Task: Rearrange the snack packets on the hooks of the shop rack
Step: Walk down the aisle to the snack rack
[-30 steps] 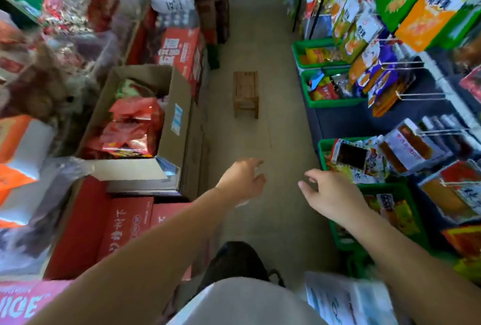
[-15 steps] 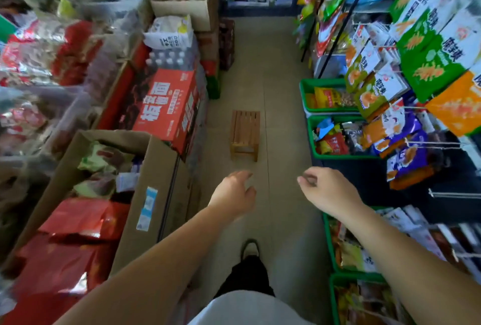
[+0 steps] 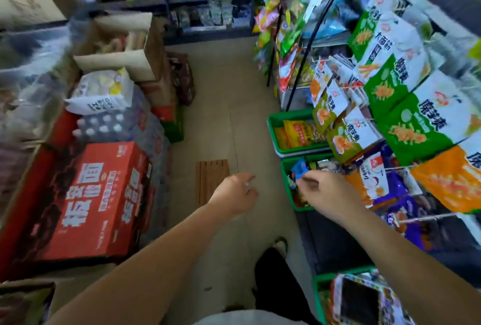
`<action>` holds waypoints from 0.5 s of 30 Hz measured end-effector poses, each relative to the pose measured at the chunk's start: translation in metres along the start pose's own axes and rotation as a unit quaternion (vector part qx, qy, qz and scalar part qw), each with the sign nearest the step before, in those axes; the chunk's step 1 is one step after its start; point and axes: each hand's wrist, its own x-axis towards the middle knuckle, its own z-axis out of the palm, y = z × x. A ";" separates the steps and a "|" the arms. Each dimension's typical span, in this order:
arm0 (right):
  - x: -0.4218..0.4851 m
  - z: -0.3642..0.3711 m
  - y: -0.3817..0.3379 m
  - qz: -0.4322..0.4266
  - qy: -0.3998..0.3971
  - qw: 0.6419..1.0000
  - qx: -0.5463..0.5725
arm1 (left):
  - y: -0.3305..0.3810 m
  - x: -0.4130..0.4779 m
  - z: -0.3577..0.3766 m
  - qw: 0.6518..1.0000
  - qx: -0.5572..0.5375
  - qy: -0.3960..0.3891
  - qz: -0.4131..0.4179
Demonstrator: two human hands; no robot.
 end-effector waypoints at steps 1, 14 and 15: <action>0.021 -0.008 0.003 0.001 0.006 1.000 -0.007 | 0.007 0.022 -0.005 1.000 -0.001 -0.004 -0.006; 0.247 -0.070 0.010 -0.010 -0.035 0.998 -0.045 | 0.085 0.245 -0.091 0.999 0.034 -0.013 -0.036; 0.265 -0.074 0.011 -0.006 -0.039 0.998 -0.043 | 0.089 0.265 -0.098 0.999 0.040 -0.017 -0.033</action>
